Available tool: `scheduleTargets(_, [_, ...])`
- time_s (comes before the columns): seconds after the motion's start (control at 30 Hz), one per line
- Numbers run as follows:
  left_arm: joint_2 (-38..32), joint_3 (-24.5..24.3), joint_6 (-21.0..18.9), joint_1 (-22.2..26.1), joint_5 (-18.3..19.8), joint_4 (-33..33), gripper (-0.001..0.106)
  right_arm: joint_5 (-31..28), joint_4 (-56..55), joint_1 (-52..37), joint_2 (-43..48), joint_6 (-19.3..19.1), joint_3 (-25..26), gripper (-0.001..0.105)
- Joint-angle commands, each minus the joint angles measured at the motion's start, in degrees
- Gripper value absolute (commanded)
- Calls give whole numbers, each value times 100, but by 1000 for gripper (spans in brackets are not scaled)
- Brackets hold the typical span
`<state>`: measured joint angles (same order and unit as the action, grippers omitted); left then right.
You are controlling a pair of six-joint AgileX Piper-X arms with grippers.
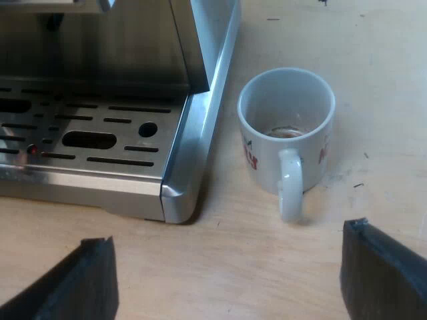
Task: Place mug into machine
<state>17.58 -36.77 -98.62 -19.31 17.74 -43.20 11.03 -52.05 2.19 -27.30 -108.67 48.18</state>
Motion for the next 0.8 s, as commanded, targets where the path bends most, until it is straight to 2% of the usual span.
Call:
scheduleTargets(0.03, [257, -44, -58, -316, 57, 218, 61, 100, 41, 3, -162, -79, 146, 70])
scheduleTargets(0.2, [737, -44, -58, -801, 192, 517, 61, 106, 41, 264, -405, -487, 167, 70])
scheduleTargets(0.33, [980, -44, -58, -1038, 191, 613, 61, -151, 41, 524, -506, -500, 167, 70])
scheduleTargets(0.43, [1032, -44, -43, -1051, 191, 611, 61, -358, 87, 661, -504, -500, 167, 70])
scheduleTargets(0.8, [1031, -44, -9, -1051, 191, 629, 61, -357, 230, 673, -504, -489, 167, 70])
